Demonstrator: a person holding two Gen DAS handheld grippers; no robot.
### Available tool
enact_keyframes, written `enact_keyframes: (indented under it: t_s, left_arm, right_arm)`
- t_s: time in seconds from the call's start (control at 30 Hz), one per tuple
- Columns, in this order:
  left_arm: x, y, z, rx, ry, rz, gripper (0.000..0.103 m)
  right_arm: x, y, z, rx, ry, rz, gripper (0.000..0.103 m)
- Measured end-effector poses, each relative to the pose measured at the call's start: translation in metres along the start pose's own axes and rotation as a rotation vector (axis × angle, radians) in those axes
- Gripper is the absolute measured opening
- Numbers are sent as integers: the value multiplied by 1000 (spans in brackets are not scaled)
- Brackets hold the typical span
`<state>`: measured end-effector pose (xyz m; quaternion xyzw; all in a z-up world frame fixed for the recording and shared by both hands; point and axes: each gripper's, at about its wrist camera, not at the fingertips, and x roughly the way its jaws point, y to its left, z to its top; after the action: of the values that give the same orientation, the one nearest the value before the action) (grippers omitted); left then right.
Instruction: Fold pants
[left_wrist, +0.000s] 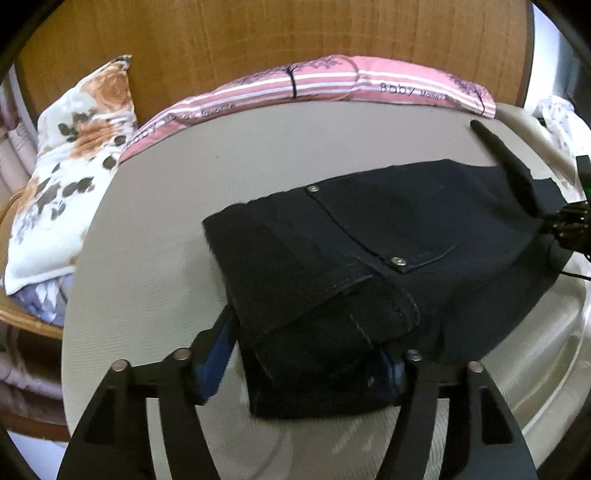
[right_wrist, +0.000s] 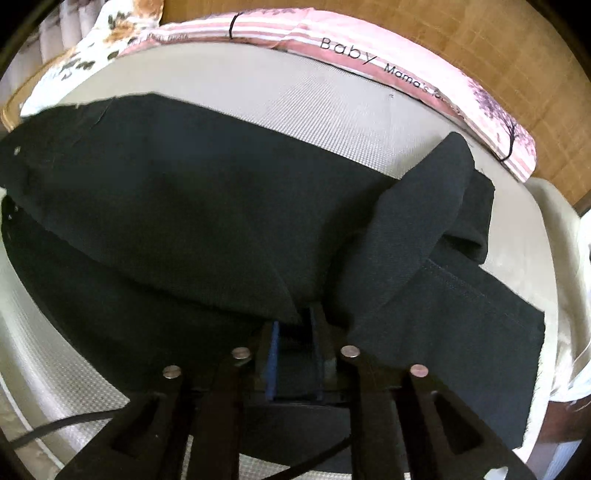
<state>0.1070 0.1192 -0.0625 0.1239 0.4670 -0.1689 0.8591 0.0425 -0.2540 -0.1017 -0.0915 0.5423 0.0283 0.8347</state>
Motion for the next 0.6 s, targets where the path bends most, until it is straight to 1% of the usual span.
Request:
enact_keyframes:
  t_s: [0.07,0.1,0.17,0.23,0.27,0.33,0.4,0.43,0.47,0.5,0.6]
  left_arm:
    - [-5,1,-5,-23,36,-4,69]
    - [-9,0,-10,-38,70,0,70]
    - [-16,0,-19,-76,95,-21,72]
    - [-20,3,-30,-138,132,-21,74]
    - [-23,9,-36,-207,150,-45,74]
    - [-29,18,-45,-357,147,-131,73]
    - [-32,25,-55,-521,142,-246,74]
    - [-32,27,-61,-599,127,-301,74]
    - [-30,27,-65,-663,114,-339,74]
    - [-26,27,-69,-722,109,-368,74]
    - [-14,26,-74,-823,112,-416,73]
  right_arm:
    - [-5,-3,-1,28,-14,18,27]
    - [-8,-3,-2,40,-22,28,29]
    - [-14,-3,-4,58,-30,37,43]
    - [-19,-2,-7,56,-46,38,46]
    - [-20,-1,-8,55,-49,34,46]
    - [-22,-3,-12,70,-52,43,47]
    - [-25,-6,-14,91,-64,53,47]
    - [-28,-8,-15,101,-71,58,49]
    - [-32,-9,-16,110,-81,65,50]
    - [-34,-11,-16,117,-88,71,51]
    - [-41,-18,-19,158,-104,101,51]
